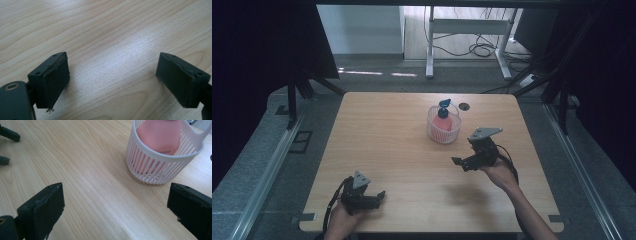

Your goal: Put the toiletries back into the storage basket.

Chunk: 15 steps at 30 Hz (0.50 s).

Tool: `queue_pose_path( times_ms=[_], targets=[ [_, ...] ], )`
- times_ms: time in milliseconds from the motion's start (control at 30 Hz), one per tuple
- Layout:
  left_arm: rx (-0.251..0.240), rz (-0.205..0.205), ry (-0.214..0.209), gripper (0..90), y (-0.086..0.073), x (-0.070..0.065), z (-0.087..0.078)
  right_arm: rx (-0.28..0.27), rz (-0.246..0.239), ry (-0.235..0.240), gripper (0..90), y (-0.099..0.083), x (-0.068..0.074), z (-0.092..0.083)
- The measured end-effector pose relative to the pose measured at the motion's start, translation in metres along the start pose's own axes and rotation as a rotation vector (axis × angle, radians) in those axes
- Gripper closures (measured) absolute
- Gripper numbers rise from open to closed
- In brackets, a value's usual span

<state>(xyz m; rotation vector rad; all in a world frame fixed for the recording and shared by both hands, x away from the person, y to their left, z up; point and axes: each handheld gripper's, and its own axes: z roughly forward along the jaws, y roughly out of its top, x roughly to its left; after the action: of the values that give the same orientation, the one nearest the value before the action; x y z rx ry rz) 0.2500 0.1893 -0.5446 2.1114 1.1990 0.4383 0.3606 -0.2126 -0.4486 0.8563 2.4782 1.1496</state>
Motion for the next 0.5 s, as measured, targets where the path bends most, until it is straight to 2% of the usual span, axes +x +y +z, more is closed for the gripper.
queue_pose_path(
  times_ms=[333, 500],
  targets=[
    [0.000, 0.000, 0.001, 11.2, 0.000, 0.000, 0.000, -0.002, 0.013, -0.015, 0.6, -0.017, 0.002, -0.013],
    [0.000, 0.000, 0.001, 11.2, 0.000, 0.000, 0.000, -0.010, 0.031, -0.025, 0.6, -0.032, 0.003, -0.017]
  ],
)
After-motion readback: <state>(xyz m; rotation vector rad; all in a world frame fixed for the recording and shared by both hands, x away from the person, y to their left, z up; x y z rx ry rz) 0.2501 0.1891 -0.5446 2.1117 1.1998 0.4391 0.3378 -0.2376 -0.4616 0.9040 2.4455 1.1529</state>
